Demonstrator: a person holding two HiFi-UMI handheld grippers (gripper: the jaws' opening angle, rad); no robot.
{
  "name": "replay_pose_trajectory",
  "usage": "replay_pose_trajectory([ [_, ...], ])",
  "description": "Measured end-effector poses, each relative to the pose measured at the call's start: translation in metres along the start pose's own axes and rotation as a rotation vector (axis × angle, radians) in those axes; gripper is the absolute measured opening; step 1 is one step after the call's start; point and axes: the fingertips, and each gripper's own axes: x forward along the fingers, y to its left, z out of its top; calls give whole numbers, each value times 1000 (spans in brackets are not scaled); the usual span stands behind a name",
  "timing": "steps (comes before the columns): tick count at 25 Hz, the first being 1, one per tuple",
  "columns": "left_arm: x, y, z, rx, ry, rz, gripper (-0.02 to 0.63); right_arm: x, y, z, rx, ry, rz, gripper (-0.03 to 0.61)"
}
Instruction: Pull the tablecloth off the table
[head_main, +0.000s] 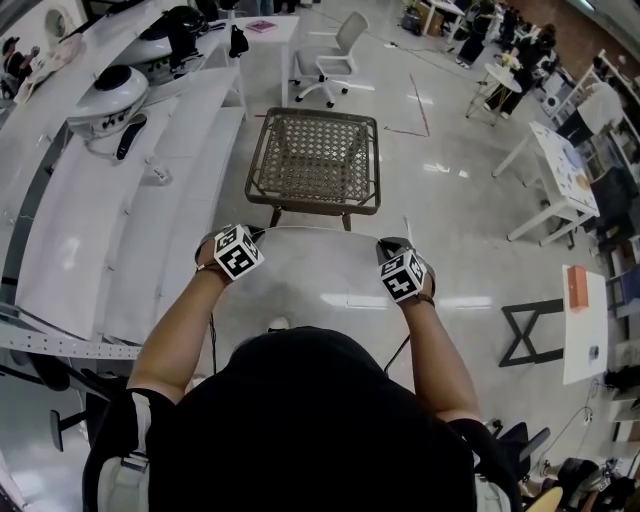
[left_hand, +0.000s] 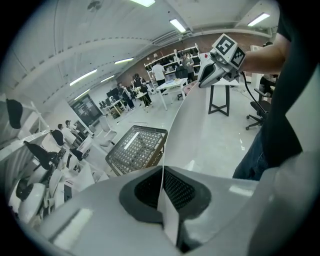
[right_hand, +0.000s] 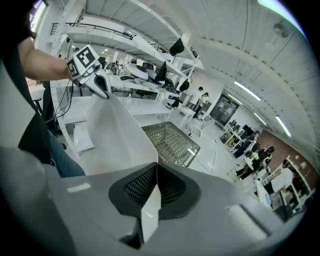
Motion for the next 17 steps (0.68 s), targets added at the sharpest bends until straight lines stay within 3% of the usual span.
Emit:
replay_pose_trajectory([
  [17,8,-6,-8,-16,15,-23,2,3,8,-8,25,2,25,34],
])
